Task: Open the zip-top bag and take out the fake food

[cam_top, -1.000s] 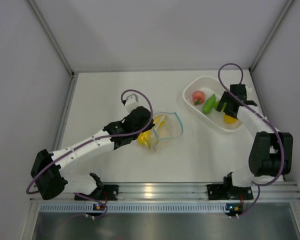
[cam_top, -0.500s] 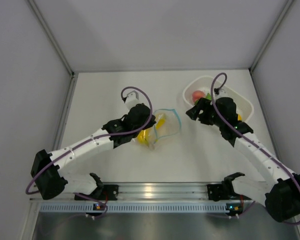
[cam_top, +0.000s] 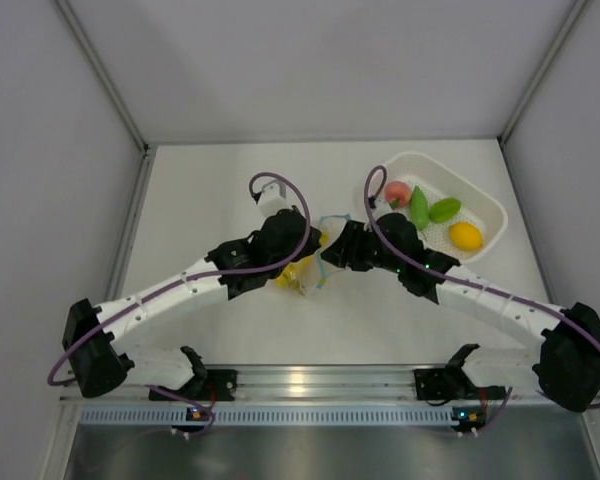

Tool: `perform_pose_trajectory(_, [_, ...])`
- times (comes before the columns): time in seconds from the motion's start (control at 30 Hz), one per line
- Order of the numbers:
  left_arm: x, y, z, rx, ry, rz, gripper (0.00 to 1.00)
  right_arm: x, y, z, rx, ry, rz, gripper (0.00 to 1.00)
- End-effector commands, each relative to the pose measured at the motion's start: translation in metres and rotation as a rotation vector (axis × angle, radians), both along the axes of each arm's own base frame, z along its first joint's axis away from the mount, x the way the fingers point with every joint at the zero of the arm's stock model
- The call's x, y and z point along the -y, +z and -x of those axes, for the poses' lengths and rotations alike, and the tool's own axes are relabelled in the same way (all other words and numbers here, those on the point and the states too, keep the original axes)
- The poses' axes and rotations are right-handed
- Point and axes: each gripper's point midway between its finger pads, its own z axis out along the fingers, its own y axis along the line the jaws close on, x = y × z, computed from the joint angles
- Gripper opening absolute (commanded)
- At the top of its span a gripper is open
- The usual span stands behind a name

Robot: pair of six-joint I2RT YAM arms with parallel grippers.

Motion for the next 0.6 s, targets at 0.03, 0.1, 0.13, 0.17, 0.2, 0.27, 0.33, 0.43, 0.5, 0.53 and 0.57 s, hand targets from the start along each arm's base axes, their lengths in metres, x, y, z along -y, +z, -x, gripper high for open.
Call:
perform_pose_trajectory(0.03, [0.002,0.037,-0.002,0.08,0.042,0.079,0.0,-0.023,0.012,-0.008,0.034,-0.054,-0.041,0.48])
perform_pose_trajectory(0.1, [0.0,0.043,-0.001,0.093,0.064,0.093,0.0,-0.032,0.005,-0.008,0.015,-0.054,-0.057,0.47])
perform_pose_trajectory(0.13, [0.001,0.045,0.001,0.099,0.063,0.096,0.0,-0.036,0.004,-0.008,0.011,-0.047,-0.06,0.47])
perform_pose_trajectory(0.17, [0.001,0.046,0.002,0.102,0.065,0.1,0.0,-0.044,-0.004,-0.006,-0.01,-0.023,-0.054,0.48])
perform_pose_trajectory(0.2, [0.0,0.048,0.004,0.111,0.076,0.099,0.0,-0.051,-0.001,-0.008,-0.01,-0.013,-0.071,0.49])
perform_pose_trajectory(0.27, [-0.002,0.046,0.006,0.11,0.09,0.102,0.0,-0.063,-0.009,-0.006,-0.034,0.009,-0.074,0.5])
perform_pose_trajectory(0.33, [-0.009,0.044,0.007,0.113,0.13,0.118,0.0,-0.074,-0.007,-0.004,-0.029,0.018,-0.108,0.51])
perform_pose_trajectory(0.43, [-0.025,0.037,0.012,0.121,0.204,0.149,0.0,-0.083,-0.021,-0.01,-0.07,-0.033,-0.138,0.5])
perform_pose_trajectory(0.5, [-0.032,0.034,0.017,0.125,0.222,0.16,0.0,-0.089,-0.021,-0.011,-0.094,-0.054,-0.166,0.5])
perform_pose_trajectory(0.53, [-0.036,0.035,0.016,0.133,0.243,0.167,0.0,-0.091,-0.023,-0.015,-0.083,-0.092,-0.166,0.5])
perform_pose_trajectory(0.57, [-0.039,0.035,0.018,0.139,0.252,0.166,0.0,-0.094,-0.023,-0.016,-0.087,-0.107,-0.171,0.49])
